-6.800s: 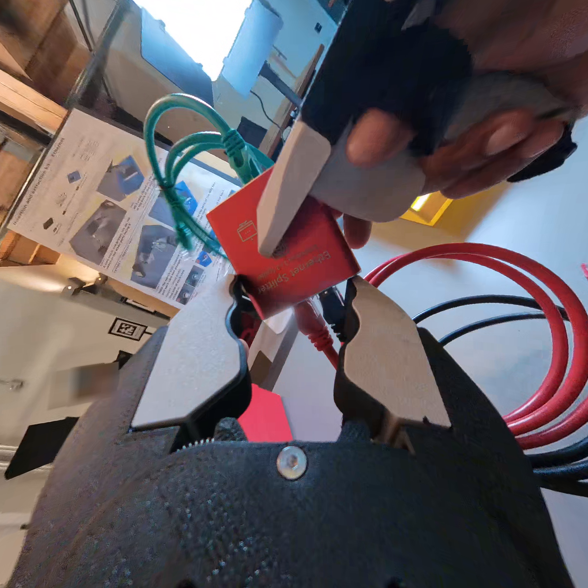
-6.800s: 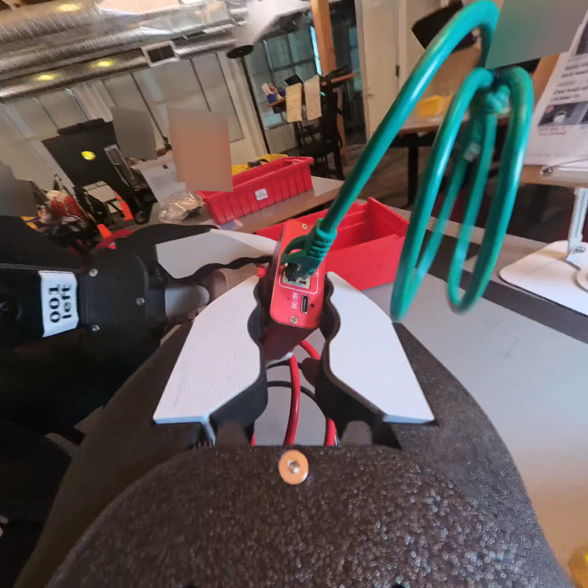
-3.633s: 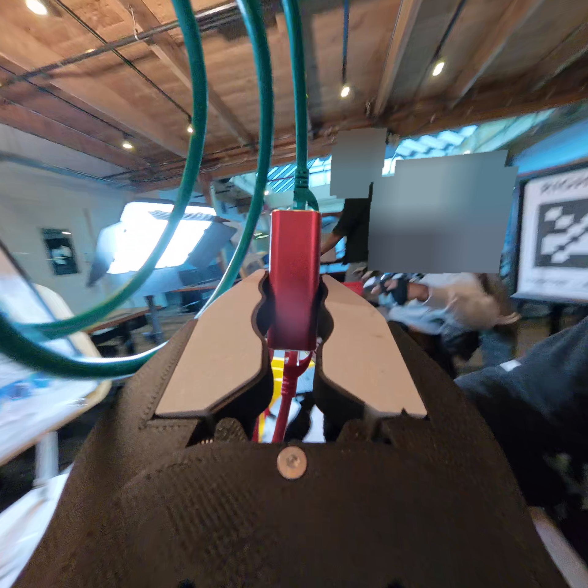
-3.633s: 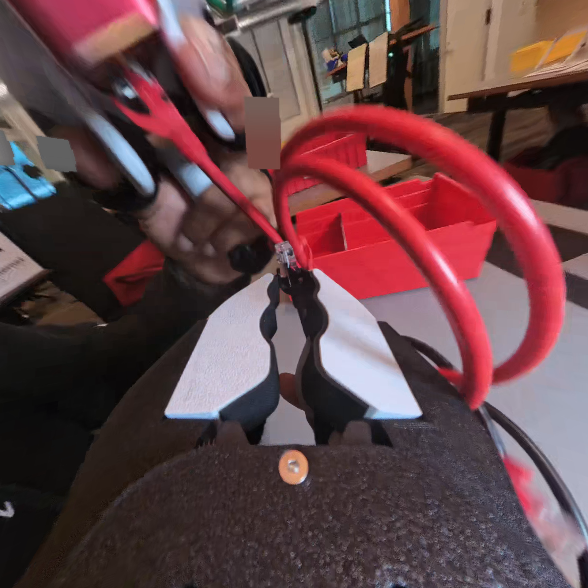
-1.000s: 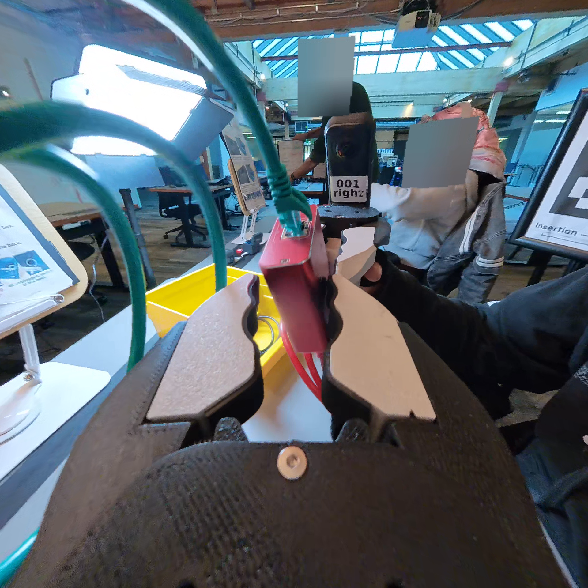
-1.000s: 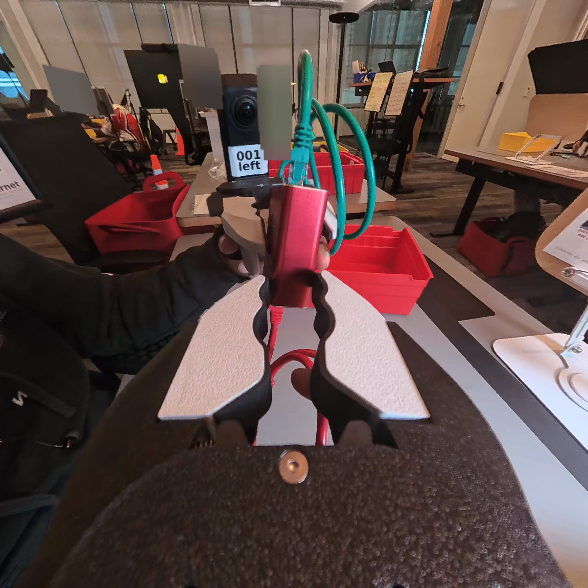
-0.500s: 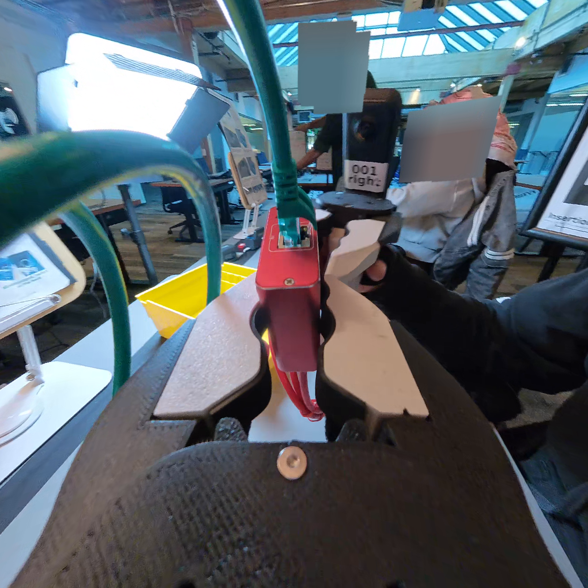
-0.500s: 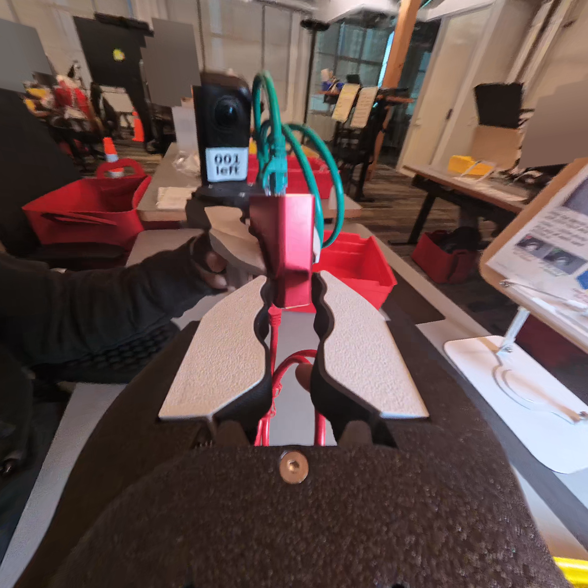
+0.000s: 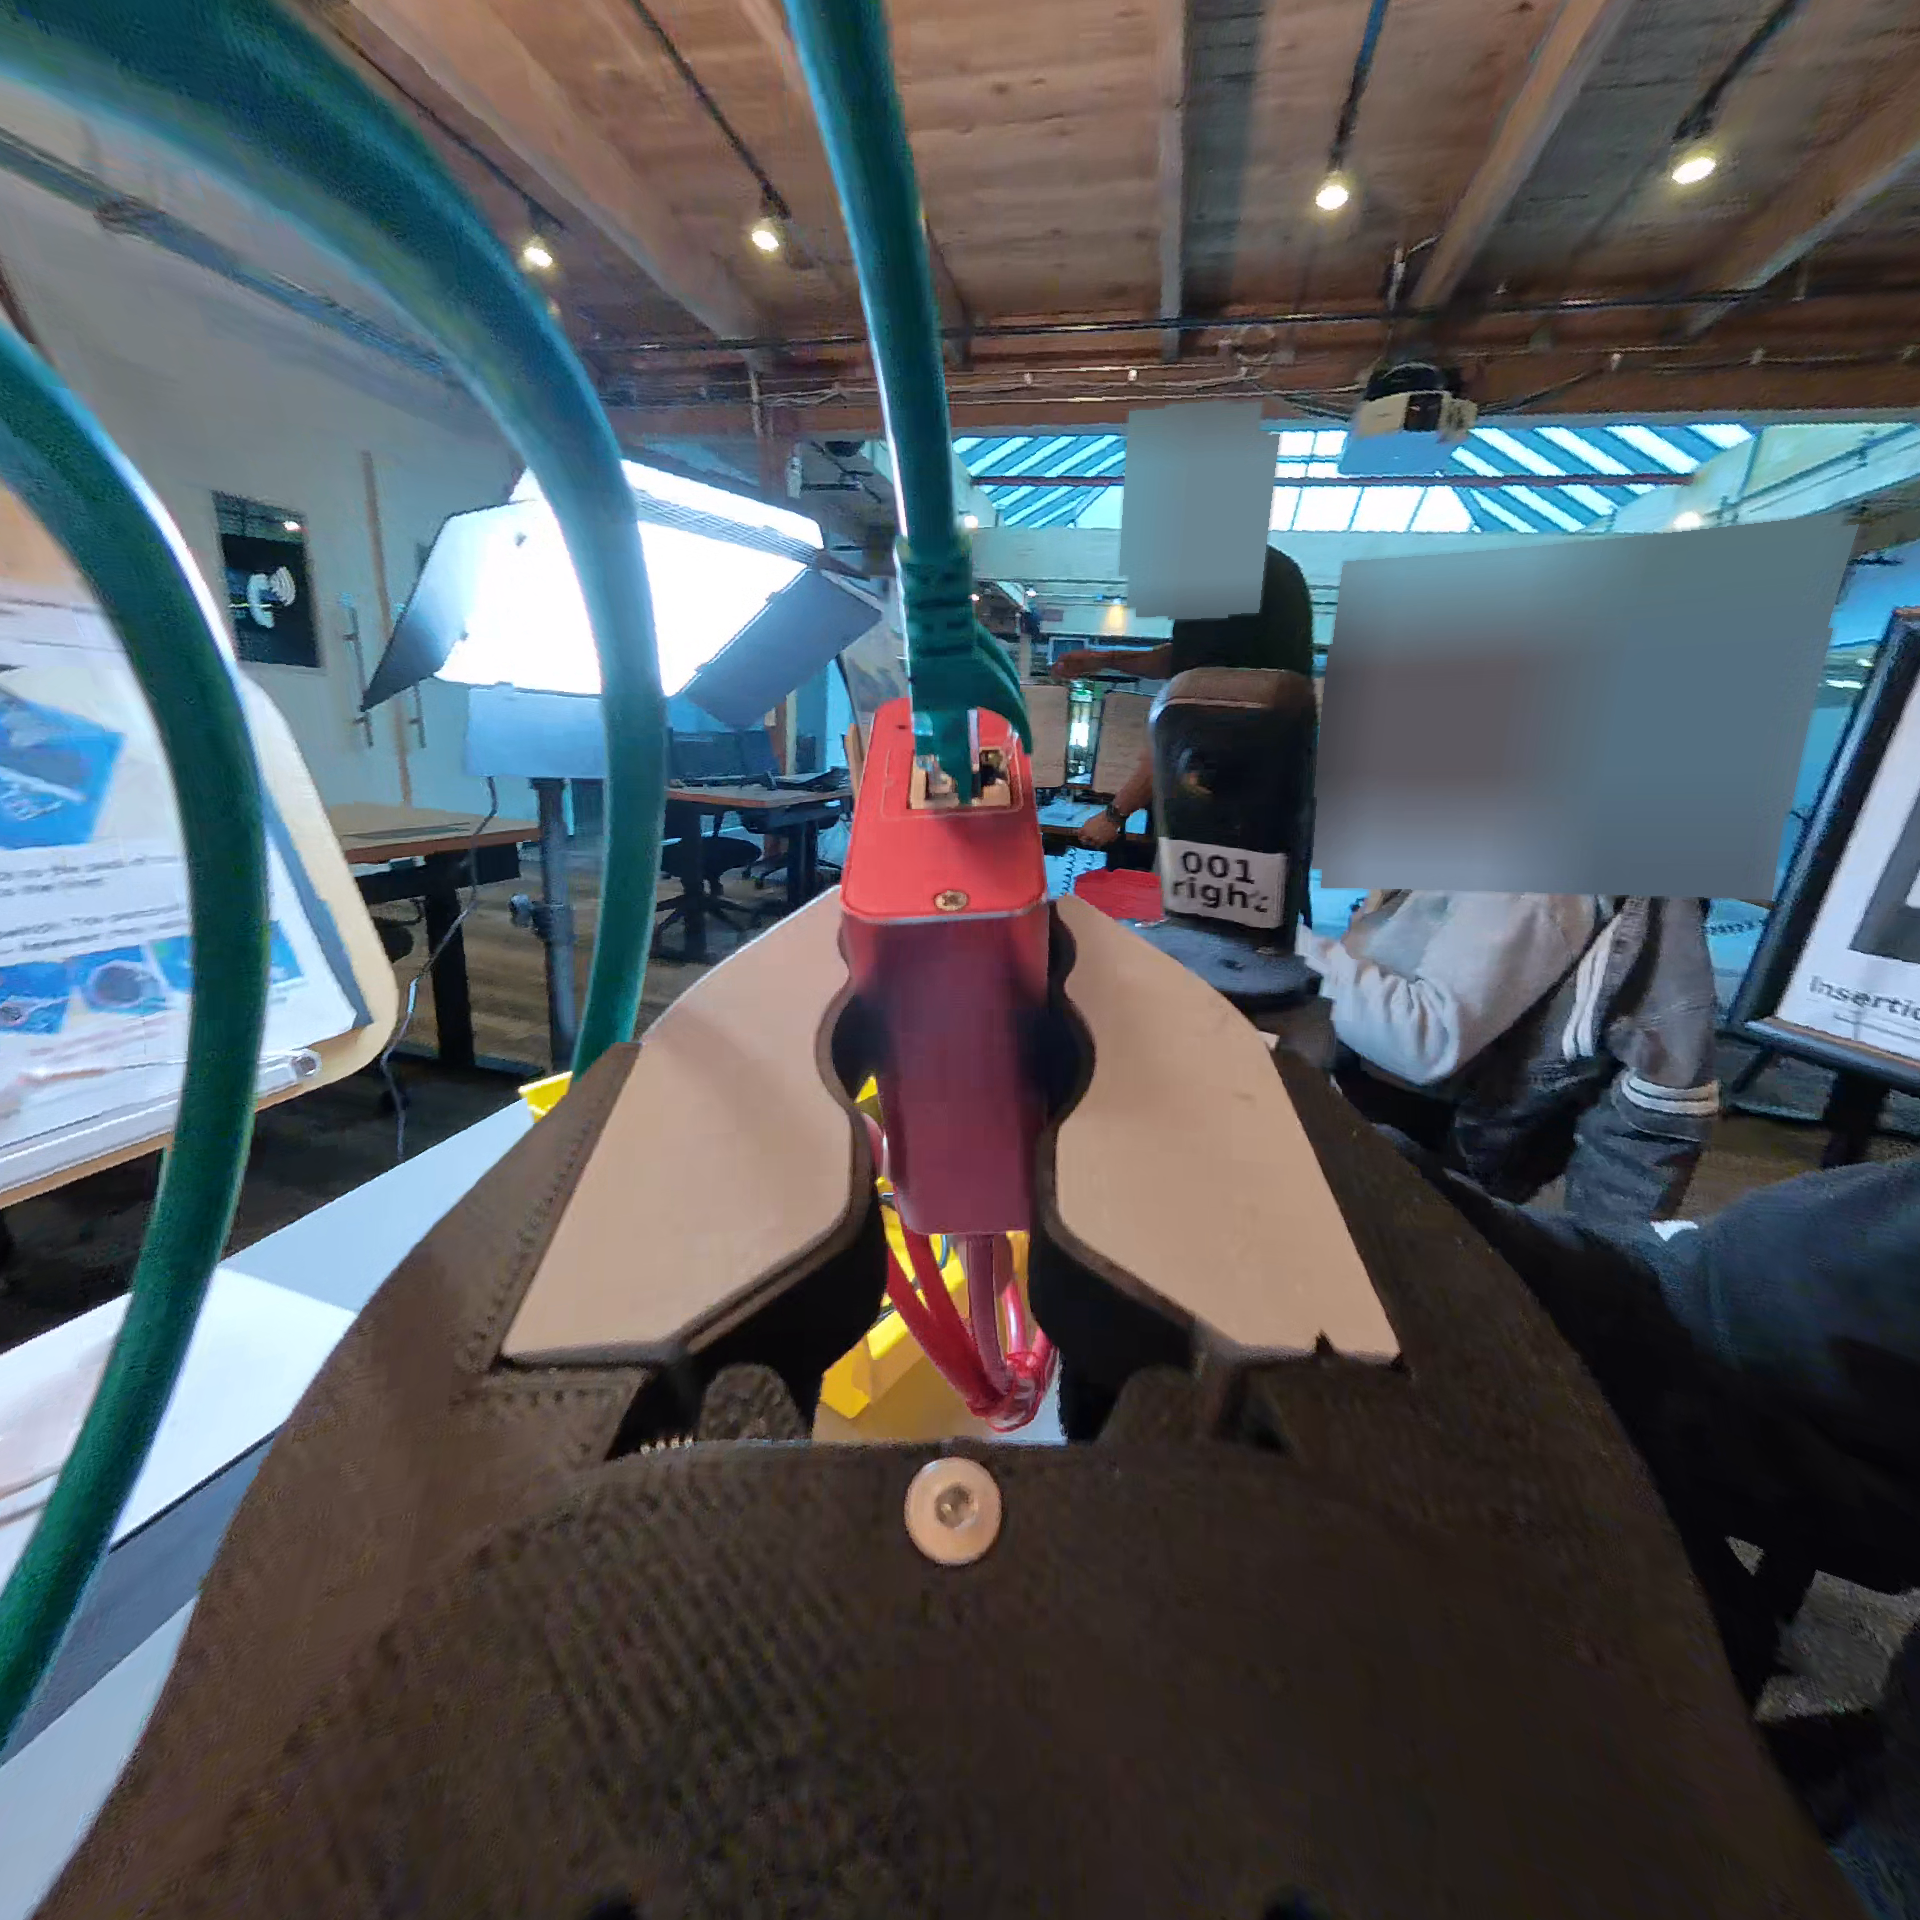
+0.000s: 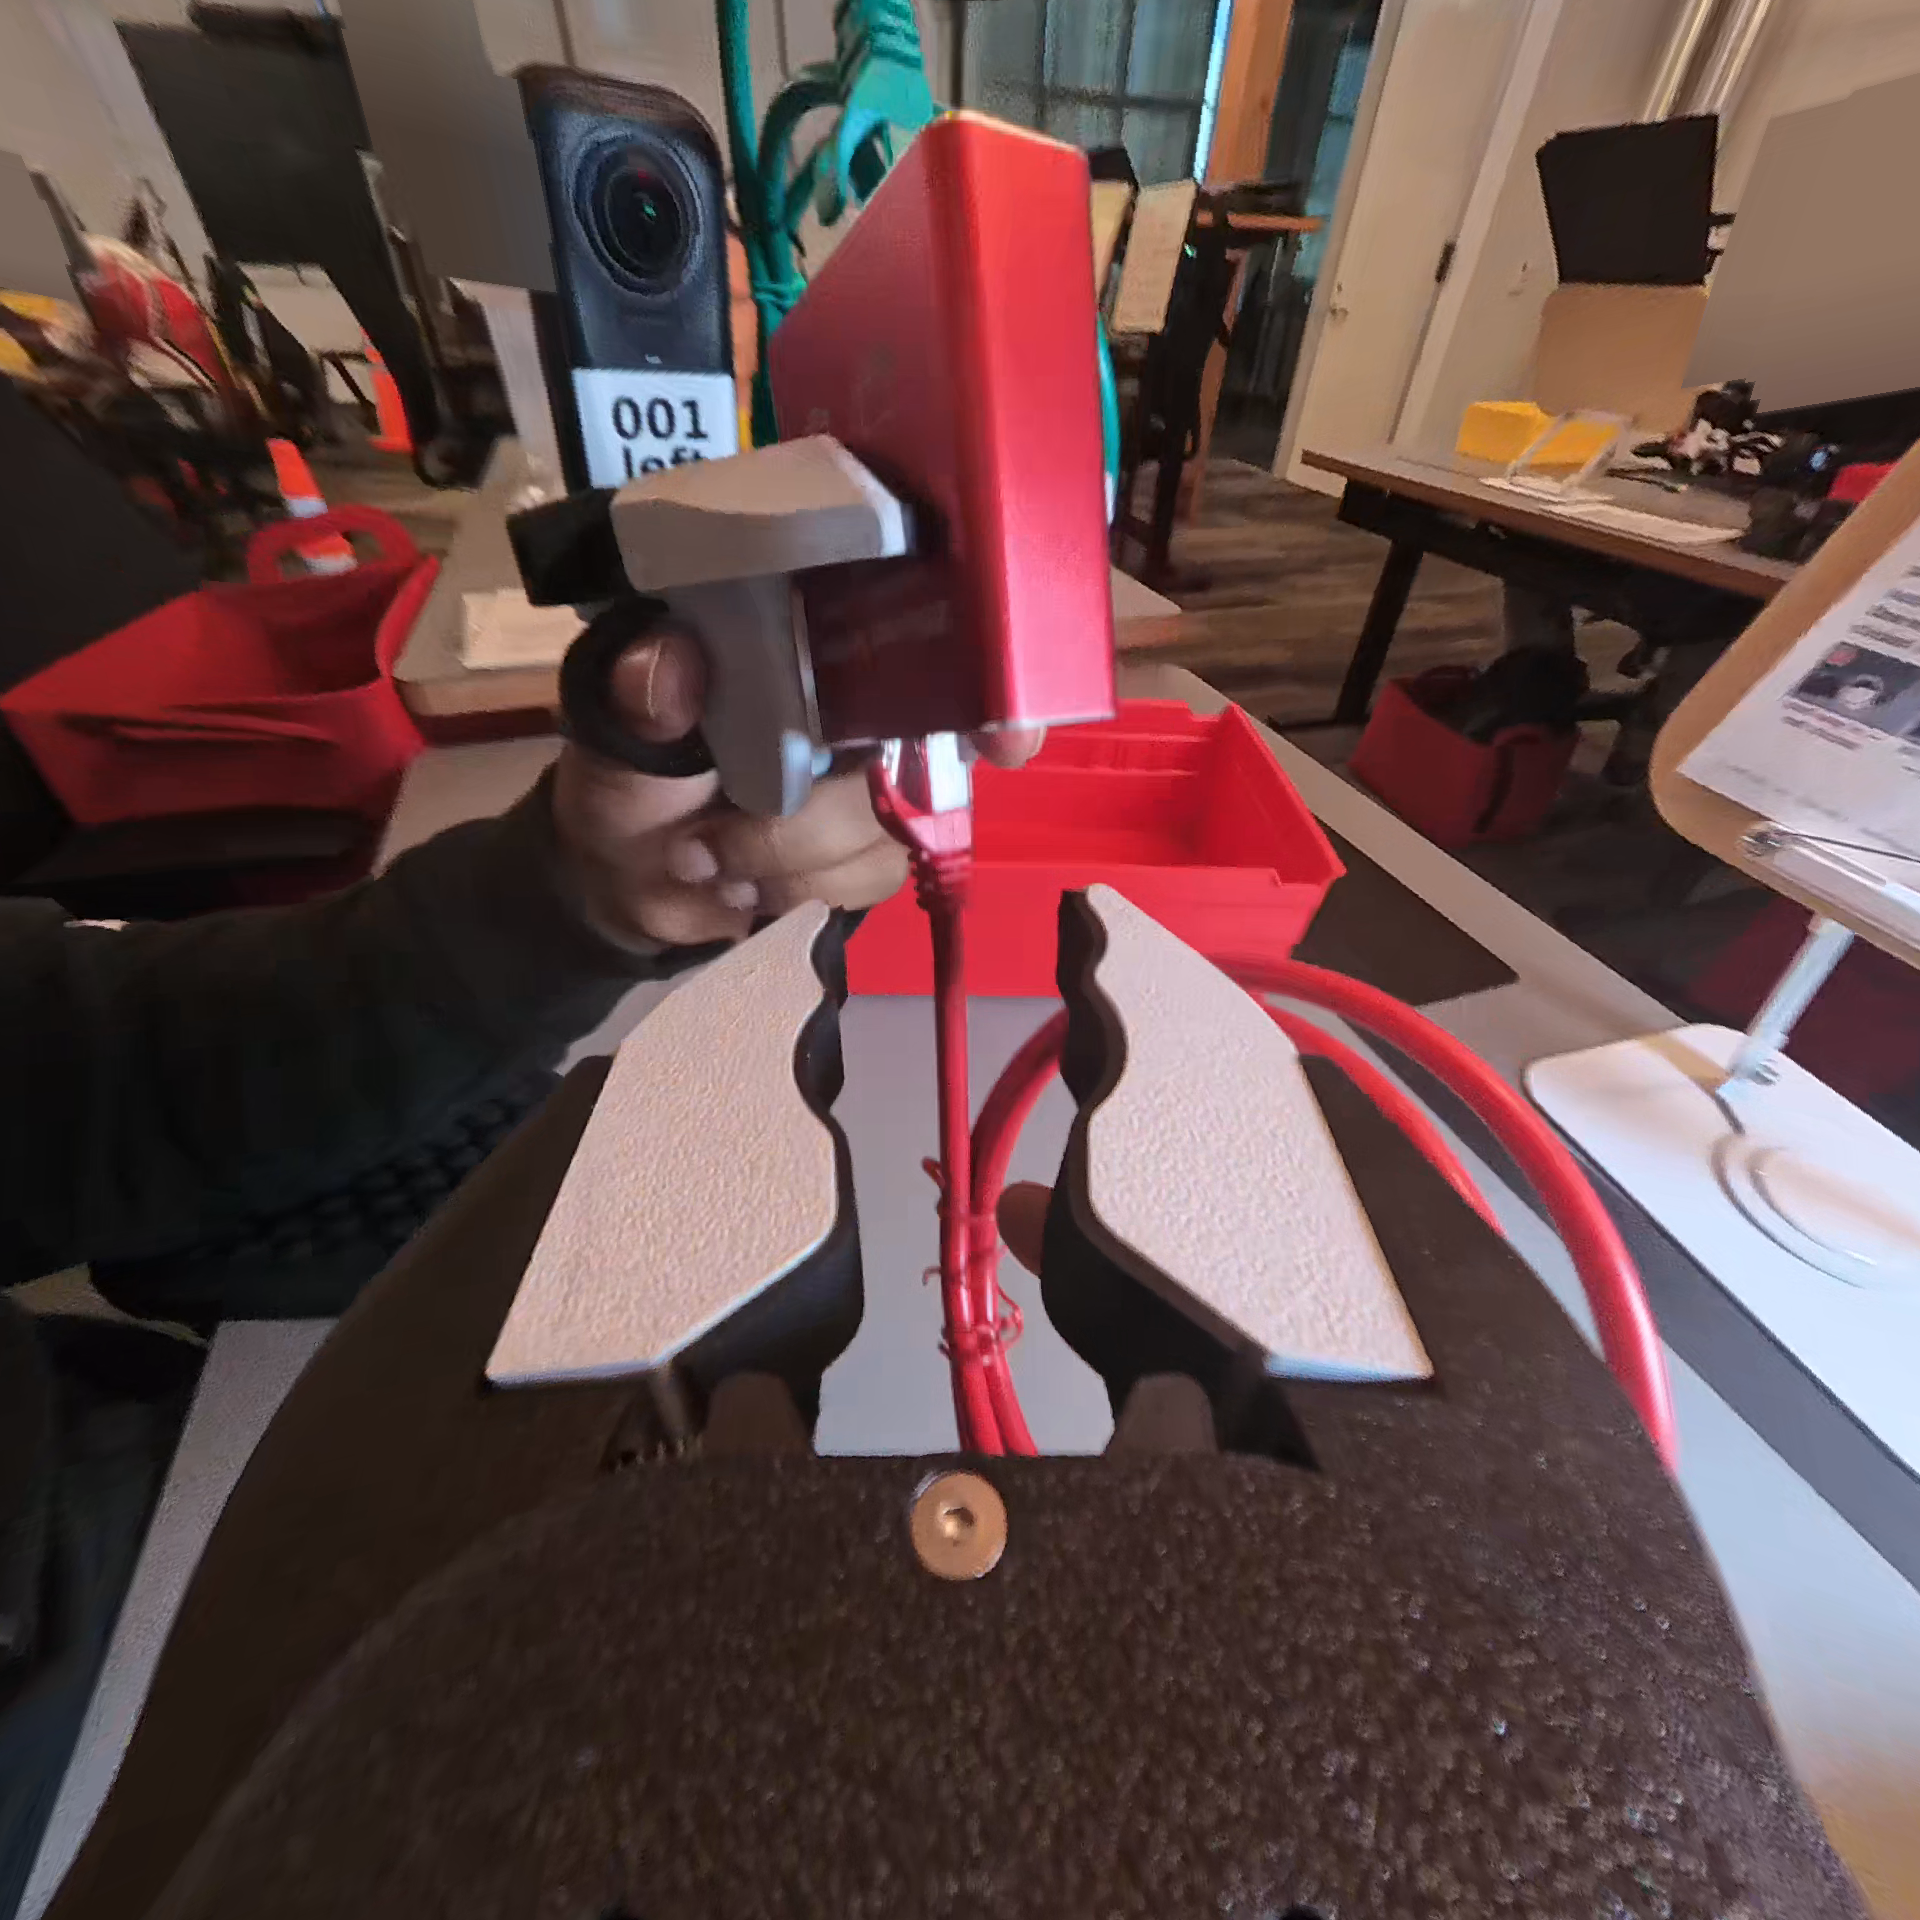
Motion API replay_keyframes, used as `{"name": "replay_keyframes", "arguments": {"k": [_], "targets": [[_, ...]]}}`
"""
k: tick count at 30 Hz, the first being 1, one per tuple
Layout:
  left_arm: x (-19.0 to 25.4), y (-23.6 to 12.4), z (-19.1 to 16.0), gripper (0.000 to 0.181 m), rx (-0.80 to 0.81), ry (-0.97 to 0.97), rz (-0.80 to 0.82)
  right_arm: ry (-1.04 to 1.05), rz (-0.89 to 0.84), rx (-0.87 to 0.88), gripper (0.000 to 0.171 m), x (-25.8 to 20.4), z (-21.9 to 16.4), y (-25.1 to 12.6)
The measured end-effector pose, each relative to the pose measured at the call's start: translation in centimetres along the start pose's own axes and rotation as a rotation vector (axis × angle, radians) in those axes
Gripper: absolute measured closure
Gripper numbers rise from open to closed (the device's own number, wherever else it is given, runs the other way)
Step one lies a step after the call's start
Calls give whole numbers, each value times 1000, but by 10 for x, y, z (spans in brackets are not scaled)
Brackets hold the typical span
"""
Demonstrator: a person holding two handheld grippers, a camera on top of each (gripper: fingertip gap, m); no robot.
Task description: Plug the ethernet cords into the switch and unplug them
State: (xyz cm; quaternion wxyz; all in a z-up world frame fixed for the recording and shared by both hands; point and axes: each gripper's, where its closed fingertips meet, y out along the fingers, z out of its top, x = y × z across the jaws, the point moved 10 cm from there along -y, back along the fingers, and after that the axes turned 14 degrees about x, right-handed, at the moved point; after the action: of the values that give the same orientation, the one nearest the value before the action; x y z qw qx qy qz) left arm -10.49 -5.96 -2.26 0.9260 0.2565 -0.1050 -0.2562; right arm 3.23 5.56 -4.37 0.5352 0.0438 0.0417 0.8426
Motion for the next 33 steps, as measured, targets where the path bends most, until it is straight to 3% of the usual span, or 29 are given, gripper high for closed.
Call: {"name": "replay_keyframes", "arguments": {"k": [6,11,22,33], "targets": [[10,9,-9,152,2,-7,-58,-2,56,55,154,-5,4,-5],[11,11,-15,153,35,-41,-70,119,102,108,154,-2,4,-7],[8,11,-17,151,-64,-22,-72,81,93,37,155,2,7,-12],[5,9,-16,152,-27,-43,-51,116,92,90,154,5,0,-9]]}}
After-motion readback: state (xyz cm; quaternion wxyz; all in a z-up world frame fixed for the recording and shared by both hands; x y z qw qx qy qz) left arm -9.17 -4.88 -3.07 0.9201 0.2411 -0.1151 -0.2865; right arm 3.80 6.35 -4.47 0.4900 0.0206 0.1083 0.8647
